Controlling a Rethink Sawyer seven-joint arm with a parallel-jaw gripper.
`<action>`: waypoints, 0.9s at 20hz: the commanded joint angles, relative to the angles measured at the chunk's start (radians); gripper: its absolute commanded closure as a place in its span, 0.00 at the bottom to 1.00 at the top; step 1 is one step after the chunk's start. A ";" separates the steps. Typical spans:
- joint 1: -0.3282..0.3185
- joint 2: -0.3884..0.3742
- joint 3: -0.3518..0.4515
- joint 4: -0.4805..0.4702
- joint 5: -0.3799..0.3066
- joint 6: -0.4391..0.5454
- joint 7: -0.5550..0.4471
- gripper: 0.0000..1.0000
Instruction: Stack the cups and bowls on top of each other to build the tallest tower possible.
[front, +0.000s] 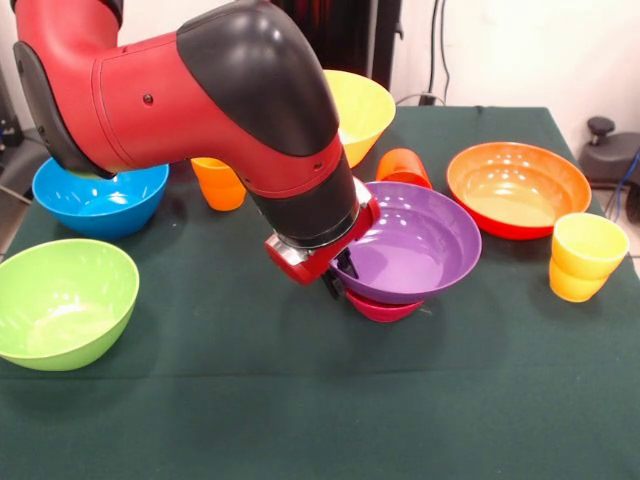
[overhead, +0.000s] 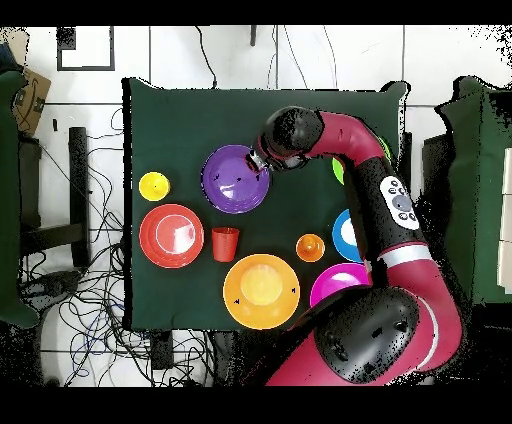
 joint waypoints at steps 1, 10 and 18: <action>0.012 0.069 -0.026 -0.083 -0.156 0.007 -0.357 1.00; 0.025 0.065 -0.036 -0.096 -0.176 0.039 -0.368 1.00; 0.020 0.063 -0.029 -0.087 -0.185 0.035 -0.370 0.00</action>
